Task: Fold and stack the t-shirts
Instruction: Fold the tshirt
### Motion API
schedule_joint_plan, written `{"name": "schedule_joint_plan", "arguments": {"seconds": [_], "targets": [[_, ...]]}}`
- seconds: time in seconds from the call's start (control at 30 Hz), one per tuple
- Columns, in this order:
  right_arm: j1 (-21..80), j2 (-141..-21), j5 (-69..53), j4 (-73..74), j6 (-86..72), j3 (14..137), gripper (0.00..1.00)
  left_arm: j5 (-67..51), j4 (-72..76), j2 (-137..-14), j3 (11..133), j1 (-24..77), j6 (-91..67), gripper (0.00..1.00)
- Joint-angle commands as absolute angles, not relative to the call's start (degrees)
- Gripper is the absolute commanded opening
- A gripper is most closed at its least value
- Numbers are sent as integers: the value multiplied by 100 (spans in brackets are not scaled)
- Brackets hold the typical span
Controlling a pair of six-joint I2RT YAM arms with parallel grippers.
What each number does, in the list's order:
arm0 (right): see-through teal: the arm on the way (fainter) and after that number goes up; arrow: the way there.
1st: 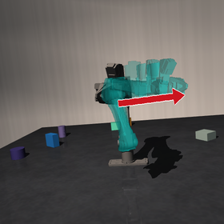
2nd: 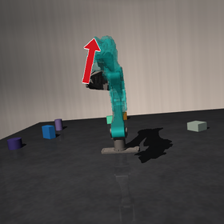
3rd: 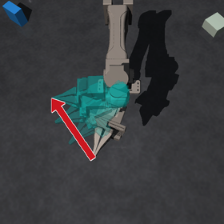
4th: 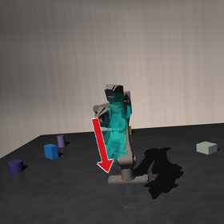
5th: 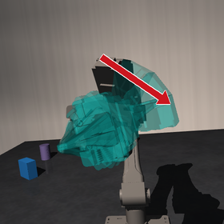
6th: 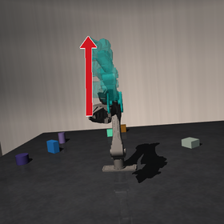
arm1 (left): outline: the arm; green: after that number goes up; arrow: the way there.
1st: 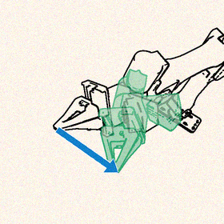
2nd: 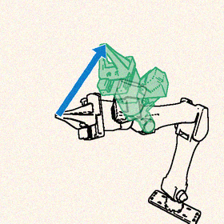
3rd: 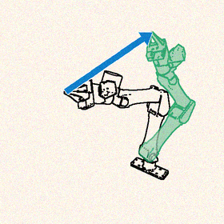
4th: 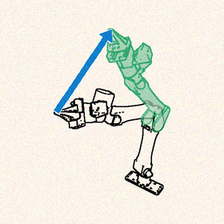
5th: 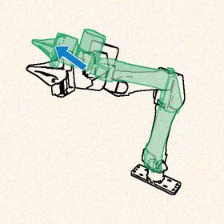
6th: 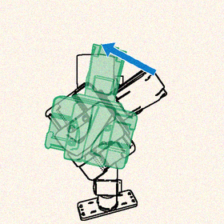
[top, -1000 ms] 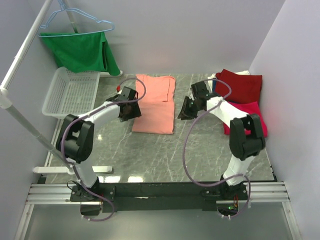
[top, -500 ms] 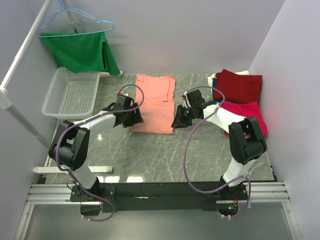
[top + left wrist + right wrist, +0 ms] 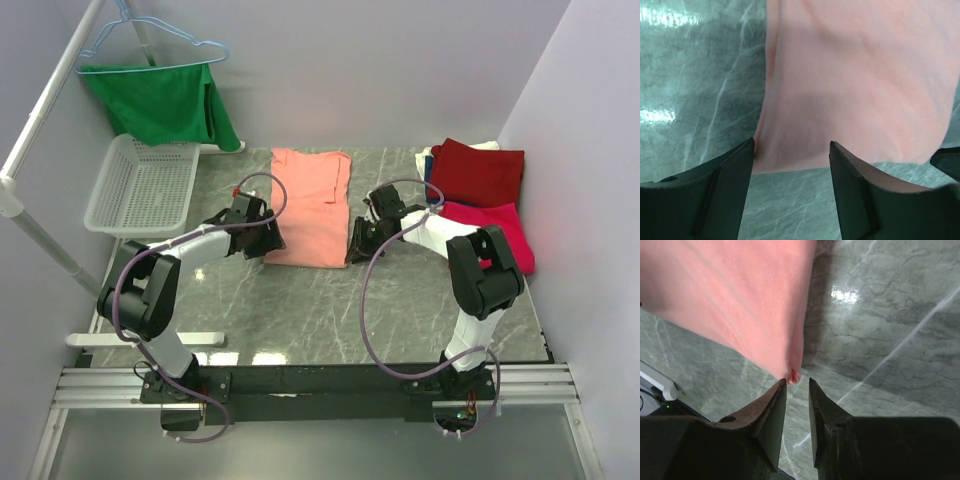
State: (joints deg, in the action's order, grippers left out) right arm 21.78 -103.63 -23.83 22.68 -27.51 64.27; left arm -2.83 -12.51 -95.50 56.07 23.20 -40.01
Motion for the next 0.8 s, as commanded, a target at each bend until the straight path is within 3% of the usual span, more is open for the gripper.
{"name": "schedule_joint_plan", "arguments": {"seconds": [0.0,0.47,0.7,0.77], "targets": [[2215,-10476,-2285,2074,-2646,6390,32,-325,-1318,-9361,5441,2303,-4069,66],[2276,-10512,-2356,1890,-2628,6320,31,-281,-1160,-9413,5282,2303,-4096,50],[2399,-10108,-2092,2100,-2567,6188,31,-299,-1037,-9571,5212,2303,-4140,28],[2434,-9985,-1995,2136,-2558,6152,32,-229,-1055,-9598,5203,2303,-4131,28]]}}
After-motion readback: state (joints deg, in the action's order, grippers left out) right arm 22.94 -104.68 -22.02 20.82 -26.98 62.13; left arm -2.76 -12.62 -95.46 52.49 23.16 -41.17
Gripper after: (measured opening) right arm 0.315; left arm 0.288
